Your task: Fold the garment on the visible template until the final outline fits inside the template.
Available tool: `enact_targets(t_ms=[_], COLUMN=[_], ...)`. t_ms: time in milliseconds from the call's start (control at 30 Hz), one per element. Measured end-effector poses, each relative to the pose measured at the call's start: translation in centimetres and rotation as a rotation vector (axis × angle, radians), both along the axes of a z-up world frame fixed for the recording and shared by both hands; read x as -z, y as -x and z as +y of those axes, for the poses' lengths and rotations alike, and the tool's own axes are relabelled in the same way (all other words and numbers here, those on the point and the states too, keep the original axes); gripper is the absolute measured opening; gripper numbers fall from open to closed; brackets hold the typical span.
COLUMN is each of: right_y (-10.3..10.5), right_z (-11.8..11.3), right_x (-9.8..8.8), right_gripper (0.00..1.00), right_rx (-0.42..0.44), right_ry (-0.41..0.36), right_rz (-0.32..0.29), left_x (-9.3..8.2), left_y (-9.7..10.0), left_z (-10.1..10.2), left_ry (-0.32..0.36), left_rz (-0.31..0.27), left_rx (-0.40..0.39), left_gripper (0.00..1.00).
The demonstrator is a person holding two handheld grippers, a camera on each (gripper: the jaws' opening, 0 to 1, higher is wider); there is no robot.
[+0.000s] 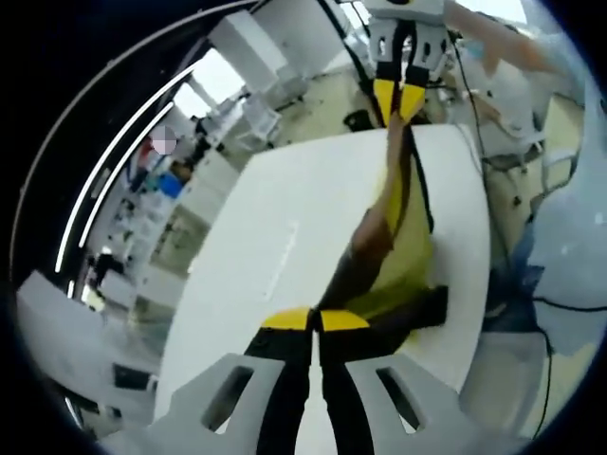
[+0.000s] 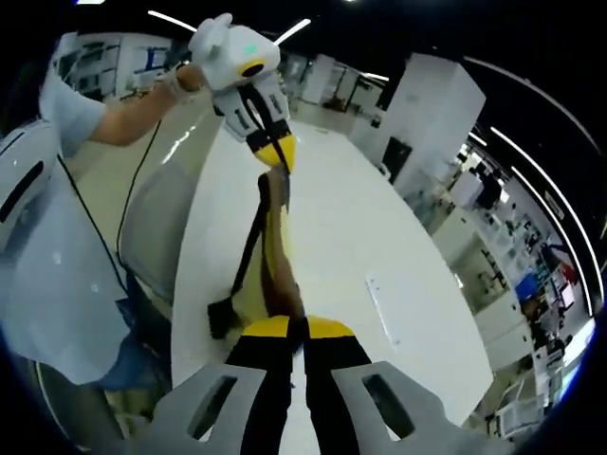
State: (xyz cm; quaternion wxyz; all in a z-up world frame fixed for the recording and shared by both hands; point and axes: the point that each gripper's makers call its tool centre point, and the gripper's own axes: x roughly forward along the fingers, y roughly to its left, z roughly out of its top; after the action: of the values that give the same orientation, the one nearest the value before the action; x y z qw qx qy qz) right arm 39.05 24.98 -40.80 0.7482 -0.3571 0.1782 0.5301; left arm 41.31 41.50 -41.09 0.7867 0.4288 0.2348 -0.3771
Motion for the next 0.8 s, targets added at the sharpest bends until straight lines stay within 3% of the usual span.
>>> enact_targets(t_ms=[100, 467, 567, 800], right_y=[0.1, 1.1, 0.5, 1.4], right_z=[0.0, 0.4, 0.1, 0.5], right_x=[-0.9, -3.5, -3.6, -4.2], right_gripper=[0.03, 0.03, 0.03, 0.03], right_rx=[-0.008, -0.057, -0.047, -0.081], right_ry=[0.001, 0.022, 0.069, 0.074], right_rz=[-0.006, -0.012, -0.031, 0.007], left_x=[-0.6, -2.4, -2.8, -3.7], left_y=[0.2, 1.1, 1.5, 2.4], left_z=[0.6, 0.5, 0.5, 0.7], left_ry=[-0.031, -0.065, -0.067, -0.100], left_rz=[0.025, 0.056, 0.078, 0.096], left_rx=[-0.032, -0.020, -0.013, -0.007], left_gripper=[0.00, 0.00, 0.00, 0.00])
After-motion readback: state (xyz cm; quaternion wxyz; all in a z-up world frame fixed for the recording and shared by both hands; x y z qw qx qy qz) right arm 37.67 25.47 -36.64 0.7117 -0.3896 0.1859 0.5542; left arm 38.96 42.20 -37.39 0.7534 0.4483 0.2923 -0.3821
